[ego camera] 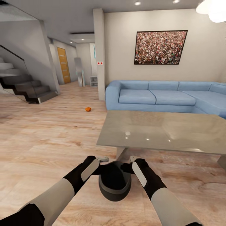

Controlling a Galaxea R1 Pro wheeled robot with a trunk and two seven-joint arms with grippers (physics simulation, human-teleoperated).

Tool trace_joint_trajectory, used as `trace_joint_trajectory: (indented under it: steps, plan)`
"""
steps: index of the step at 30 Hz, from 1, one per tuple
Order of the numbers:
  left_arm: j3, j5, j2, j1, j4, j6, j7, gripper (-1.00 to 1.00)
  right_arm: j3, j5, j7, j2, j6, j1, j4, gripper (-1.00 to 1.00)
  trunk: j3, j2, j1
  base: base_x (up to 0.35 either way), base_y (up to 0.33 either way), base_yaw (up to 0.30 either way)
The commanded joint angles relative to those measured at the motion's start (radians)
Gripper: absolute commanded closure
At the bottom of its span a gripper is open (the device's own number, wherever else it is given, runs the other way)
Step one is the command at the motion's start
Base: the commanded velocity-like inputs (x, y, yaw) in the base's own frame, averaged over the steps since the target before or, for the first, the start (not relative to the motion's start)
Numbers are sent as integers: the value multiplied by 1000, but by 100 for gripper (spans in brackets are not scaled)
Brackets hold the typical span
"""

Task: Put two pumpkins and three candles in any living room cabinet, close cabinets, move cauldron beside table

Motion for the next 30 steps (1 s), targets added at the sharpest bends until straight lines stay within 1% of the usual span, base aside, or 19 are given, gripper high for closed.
trace_joint_trajectory:
  steps: [1,9,13,30]
  plan:
    - [-4,10,1,-1,-1,0,10,-100,3,-11,-10,-1,2,0,-1,-100,3,0,-1,-32,0,87]
    - [-6,10,1,-1,-1,-1,10,-100,4,-11,-9,-1,2,0,-1,-100,39,2,-4,-11,0,178]
    - [-7,10,1,-1,-1,-1,10,-100,5,-11,-10,-1,2,0,-1,-100,58,3,-6,-107,9,234]
    - [-7,10,1,-1,1,-1,12,-100,5,-11,-10,-1,2,0,-1,-100,138,7,-14,-271,121,247]
